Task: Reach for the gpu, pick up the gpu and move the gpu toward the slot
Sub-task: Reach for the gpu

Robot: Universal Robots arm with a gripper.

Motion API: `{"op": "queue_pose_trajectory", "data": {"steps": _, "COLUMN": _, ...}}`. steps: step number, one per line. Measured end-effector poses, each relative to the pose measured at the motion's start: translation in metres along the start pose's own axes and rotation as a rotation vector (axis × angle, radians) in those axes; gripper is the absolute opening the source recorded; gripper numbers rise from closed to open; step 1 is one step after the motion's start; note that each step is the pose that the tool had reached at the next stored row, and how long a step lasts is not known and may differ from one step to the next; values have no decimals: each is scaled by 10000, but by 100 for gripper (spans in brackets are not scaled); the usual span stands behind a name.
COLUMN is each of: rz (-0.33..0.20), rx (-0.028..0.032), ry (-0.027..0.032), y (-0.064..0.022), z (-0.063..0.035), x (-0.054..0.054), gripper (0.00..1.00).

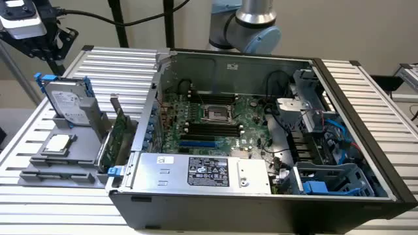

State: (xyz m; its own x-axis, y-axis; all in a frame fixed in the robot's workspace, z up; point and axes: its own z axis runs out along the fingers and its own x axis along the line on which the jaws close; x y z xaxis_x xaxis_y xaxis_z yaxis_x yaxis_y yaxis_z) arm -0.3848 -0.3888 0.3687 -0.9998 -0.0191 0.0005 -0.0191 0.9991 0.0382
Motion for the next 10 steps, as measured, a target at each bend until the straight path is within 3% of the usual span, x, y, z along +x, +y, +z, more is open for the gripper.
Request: {"op": "queue_pose_trajectory", "data": {"steps": 10, "rz": 0, "rx": 0, "ry": 0, "y": 0, "z": 0, "x": 0, "gripper": 11}}
